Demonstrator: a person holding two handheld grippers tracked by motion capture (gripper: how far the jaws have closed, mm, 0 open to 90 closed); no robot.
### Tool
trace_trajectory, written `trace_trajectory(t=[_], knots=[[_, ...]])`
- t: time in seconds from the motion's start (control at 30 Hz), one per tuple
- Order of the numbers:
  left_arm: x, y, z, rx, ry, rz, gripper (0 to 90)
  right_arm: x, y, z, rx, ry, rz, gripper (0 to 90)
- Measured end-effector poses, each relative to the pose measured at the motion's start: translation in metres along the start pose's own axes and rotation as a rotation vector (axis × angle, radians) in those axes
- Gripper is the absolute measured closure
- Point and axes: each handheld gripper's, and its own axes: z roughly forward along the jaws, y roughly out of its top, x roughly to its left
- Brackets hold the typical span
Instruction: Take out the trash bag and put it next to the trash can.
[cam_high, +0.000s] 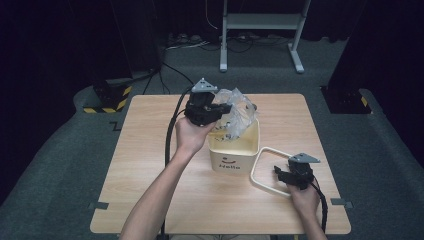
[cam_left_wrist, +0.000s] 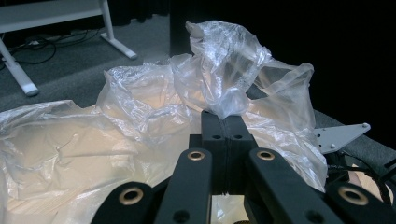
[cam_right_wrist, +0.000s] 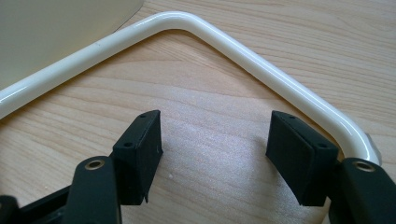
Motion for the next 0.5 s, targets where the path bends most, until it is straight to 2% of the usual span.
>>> trace_trajectory(t=[0.5], knots=[[0.016, 0.003, -0.031, -0.040, 0.053, -0.016, 89.8, 0.000, 0.000, 0.000, 0.000, 0.000, 0.000, 35.5]])
